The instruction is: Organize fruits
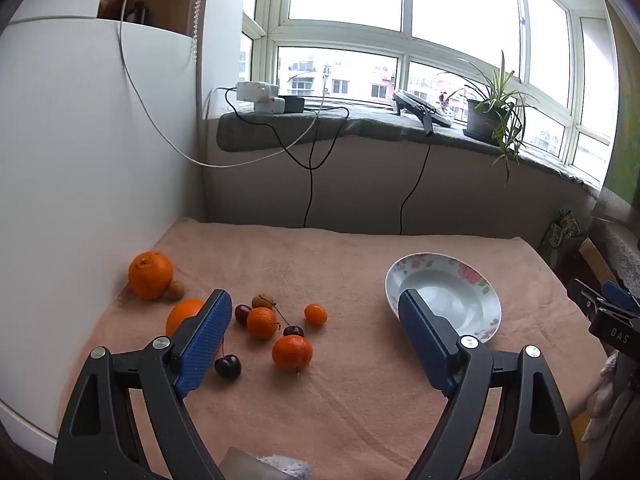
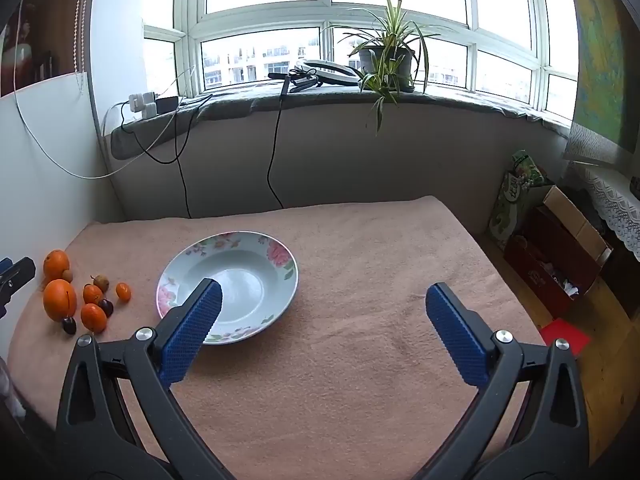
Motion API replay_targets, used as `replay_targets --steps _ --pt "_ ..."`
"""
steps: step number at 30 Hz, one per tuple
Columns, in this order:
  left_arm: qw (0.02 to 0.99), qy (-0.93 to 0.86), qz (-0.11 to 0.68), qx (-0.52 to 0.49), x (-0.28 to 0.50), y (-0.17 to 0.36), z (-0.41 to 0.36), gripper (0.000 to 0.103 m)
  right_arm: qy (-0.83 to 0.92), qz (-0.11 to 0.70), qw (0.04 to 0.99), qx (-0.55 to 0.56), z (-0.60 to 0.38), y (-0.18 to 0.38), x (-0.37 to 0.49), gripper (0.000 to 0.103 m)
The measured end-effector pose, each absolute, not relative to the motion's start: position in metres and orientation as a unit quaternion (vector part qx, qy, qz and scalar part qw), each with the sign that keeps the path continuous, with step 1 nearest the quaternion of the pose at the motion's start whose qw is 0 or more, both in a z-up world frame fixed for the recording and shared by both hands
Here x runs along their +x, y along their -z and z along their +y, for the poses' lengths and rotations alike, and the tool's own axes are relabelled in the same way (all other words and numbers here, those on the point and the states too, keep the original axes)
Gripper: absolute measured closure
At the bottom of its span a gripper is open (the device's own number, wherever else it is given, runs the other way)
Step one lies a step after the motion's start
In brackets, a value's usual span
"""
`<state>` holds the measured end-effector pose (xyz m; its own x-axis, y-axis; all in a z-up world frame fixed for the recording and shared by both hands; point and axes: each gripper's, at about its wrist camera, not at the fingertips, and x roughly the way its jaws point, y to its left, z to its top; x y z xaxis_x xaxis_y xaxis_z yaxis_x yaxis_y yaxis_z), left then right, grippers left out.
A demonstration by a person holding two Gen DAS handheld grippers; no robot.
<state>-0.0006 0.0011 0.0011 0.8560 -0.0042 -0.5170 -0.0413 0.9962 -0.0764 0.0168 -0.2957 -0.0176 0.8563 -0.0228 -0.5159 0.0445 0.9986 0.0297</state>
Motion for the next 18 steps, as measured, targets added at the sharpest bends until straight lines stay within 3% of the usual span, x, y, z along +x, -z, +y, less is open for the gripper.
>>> replay_targets --steps 18 --pt "0.964 -0.014 0.263 -0.042 -0.0047 -0.0041 0.0033 0.017 0.016 0.263 0.964 0.019 -0.2918 0.0151 0.0149 0.000"
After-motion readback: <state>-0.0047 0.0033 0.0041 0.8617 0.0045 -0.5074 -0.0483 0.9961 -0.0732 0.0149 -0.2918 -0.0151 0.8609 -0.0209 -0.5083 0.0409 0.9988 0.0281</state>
